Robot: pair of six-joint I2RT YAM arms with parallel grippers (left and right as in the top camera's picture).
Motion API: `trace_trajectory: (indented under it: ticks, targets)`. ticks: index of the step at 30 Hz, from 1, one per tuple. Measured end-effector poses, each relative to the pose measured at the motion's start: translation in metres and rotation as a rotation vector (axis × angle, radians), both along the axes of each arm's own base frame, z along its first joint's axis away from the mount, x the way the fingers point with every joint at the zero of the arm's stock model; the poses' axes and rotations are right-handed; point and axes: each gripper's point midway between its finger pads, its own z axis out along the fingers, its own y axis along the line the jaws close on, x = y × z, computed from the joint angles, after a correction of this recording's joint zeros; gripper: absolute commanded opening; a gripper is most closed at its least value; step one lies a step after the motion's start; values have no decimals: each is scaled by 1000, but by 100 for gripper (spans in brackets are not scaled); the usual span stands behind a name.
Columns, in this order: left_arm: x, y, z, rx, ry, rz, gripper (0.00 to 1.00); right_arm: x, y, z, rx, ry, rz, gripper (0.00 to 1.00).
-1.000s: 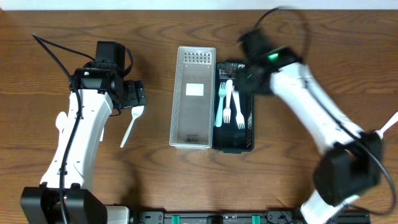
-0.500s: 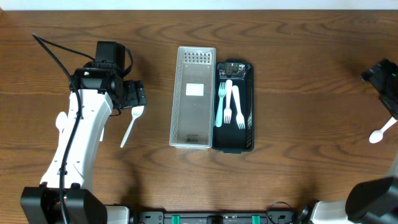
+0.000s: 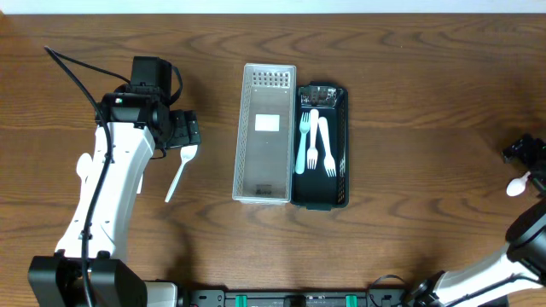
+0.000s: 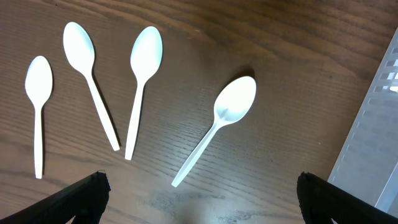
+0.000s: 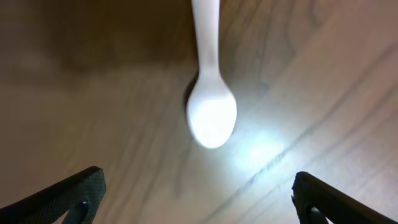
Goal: Pack container
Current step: 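Reach the right gripper to the far-right white spoon and grasp it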
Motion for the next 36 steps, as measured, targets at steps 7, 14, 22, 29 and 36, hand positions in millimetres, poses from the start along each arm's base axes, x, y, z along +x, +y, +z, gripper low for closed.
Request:
trace_trajectory:
  ticks: [7,14,22,29,36]
  targets:
    - [0,0,0,0,0,0,98,-6,-9,-34,36,43,8,99]
    - [0,0,0,0,0,0,98,-1,-12,-48,40,40,22,99]
    - [0,0,0,0,0,0,98,10,-22,-48,2,3,59,99]
    - [0,0,0,0,0,0,98,10,-22,-48,1,4,71,99]
    - [0,0,0,0,0,0,98,15,-22,-50,-10,-36,76,99]
